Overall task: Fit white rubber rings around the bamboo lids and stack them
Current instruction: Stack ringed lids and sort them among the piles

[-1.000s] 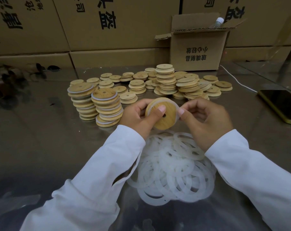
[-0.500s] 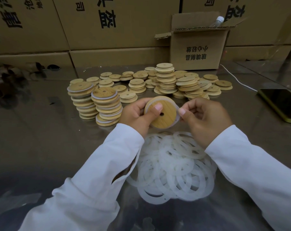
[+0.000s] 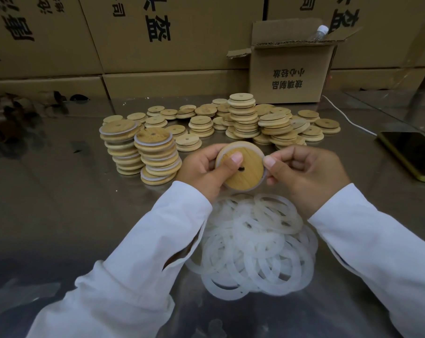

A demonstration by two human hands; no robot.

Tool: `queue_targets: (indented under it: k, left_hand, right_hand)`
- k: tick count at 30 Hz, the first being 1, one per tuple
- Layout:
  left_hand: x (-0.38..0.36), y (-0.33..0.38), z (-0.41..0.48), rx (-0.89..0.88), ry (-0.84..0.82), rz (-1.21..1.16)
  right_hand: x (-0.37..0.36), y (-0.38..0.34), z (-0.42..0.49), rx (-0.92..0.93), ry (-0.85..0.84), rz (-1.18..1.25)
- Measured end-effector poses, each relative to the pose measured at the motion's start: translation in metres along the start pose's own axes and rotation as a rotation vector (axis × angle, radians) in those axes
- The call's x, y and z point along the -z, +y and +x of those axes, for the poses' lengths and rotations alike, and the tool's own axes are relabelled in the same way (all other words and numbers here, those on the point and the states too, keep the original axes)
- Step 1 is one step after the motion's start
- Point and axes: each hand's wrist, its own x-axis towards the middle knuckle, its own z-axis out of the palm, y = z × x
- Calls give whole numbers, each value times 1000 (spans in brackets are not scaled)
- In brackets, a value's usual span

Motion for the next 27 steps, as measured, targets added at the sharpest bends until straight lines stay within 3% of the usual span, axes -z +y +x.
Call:
queue_targets:
  k: [7, 13, 16, 21, 25, 27]
  left_hand:
    - [6, 4, 2, -63, 130, -18]
    - [33, 22, 7, -292, 549, 87]
    - [47, 23, 9, -210, 736, -26]
    - [72, 17, 19, 35, 857, -193]
    - [83, 14, 31, 135, 696, -265]
    - [88, 12, 33, 140, 695, -273]
  right_hand:
    - [1, 3, 2, -4, 43, 14]
    - [3, 10, 3, -47, 44, -51]
    - [2, 11, 4, -49, 43, -62]
    - [4, 12, 5, -48, 43, -68]
    - [4, 13, 5, -58, 49, -64]
    - [4, 14, 5, -64, 49, -75]
